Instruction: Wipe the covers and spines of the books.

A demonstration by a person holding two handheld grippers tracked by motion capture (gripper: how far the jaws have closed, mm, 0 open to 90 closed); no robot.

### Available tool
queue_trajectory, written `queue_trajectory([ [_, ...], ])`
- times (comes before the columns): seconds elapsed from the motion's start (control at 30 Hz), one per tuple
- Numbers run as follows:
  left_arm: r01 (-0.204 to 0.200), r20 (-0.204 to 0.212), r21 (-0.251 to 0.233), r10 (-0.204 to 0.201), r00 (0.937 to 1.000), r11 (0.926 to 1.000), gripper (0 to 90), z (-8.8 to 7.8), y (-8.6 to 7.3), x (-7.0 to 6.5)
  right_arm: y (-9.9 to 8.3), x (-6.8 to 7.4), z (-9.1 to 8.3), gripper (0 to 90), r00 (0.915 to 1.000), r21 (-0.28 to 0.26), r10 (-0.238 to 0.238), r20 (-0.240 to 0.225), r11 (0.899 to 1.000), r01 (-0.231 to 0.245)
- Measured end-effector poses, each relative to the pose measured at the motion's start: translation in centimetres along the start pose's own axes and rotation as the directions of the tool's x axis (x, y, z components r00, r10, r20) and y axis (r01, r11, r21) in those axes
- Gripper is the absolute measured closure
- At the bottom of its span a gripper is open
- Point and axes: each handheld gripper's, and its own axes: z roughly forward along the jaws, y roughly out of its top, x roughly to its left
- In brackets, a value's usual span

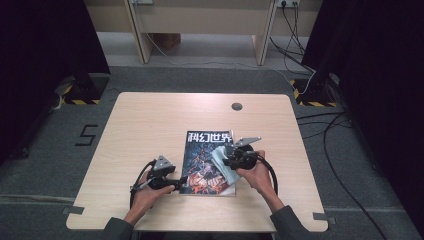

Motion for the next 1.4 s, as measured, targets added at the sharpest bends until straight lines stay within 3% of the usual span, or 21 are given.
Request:
queue_trajectory([
  [0.17, -0.015, 0.041, -0.003, 0.015, 0.999, 0.9999, 40.4, 0.3, 0.0, -0.5, -0.6, -0.6, 1.6, 79.1, 0.9999, 0.061, -0.006, 0.016, 0.998, 0.005],
  [0.33, -0.005, 0.057, -0.001, 0.005, 0.9984, 1.0, 44.5, 0.3, -0.1, -0.9, -0.9, -0.7, 1.6, 79.2, 0.9999, 0.058, -0.01, 0.006, 0.998, 0.009],
  [0.5, -0.019, 0.062, 0.004, 0.019, 0.9979, 0.9998, 44.3, 0.1, -0.4, -2.2, -1.5, -0.2, 1.0, 79.3, 0.9993, 0.071, -0.027, 0.026, 0.997, 0.025],
  [0.77, -0.054, 0.085, 0.025, 0.052, 0.9951, 0.9982, 44.2, -0.1, -0.7, -4.2, -3.3, 0.2, -0.9, 79.1, 0.9999, 0.089, -0.01, 0.012, 0.996, 0.009],
  [0.87, -0.107, 0.06, 0.013, 0.106, 0.9925, 0.9941, 44.9, -0.3, -0.9, -5.1, -3.8, 0.3, -1.3, 78.6, 0.9999, 0.095, -0.014, 0.01, 0.995, 0.012],
  [0.9, -0.107, 0.06, 0.013, 0.106, 0.9925, 0.9941, 45.4, -0.3, -0.9, -5.1, -3.8, 0.3, -1.3, 78.6, 0.9999, 0.095, -0.014, 0.01, 0.995, 0.012],
  [0.93, -0.13, 0.052, 0.015, 0.129, 0.9903, 0.9914, 45.6, -0.3, -0.8, -5.3, -3.5, 0.2, -1.2, 78.2, 0.9999, 0.102, -0.011, 0.009, 0.995, 0.01],
  [1.1, -0.127, 0.055, 0.01, 0.126, 0.9905, 0.9919, 45.5, -0.3, -0.9, -5.2, -2.2, -0.4, -0.2, 78.2, 0.9996, 0.104, 0.003, 0.03, 0.995, -0.006],
  [1.3, -0.121, 0.064, 0.017, 0.12, 0.9907, 0.9925, 45.0, -0.3, -0.8, -5.1, 0.1, -2.1, 1.8, 78.4, 0.9939, 0.072, -0.001, 0.11, 0.997, -0.007],
  [1.4, -0.086, 0.08, 0.013, 0.085, 0.9932, 0.9962, 44.1, -0.2, -0.9, -4.8, 0.8, -3.5, 2.2, 78.4, 0.9874, 0.05, 0.013, 0.158, 0.999, -0.021],
])
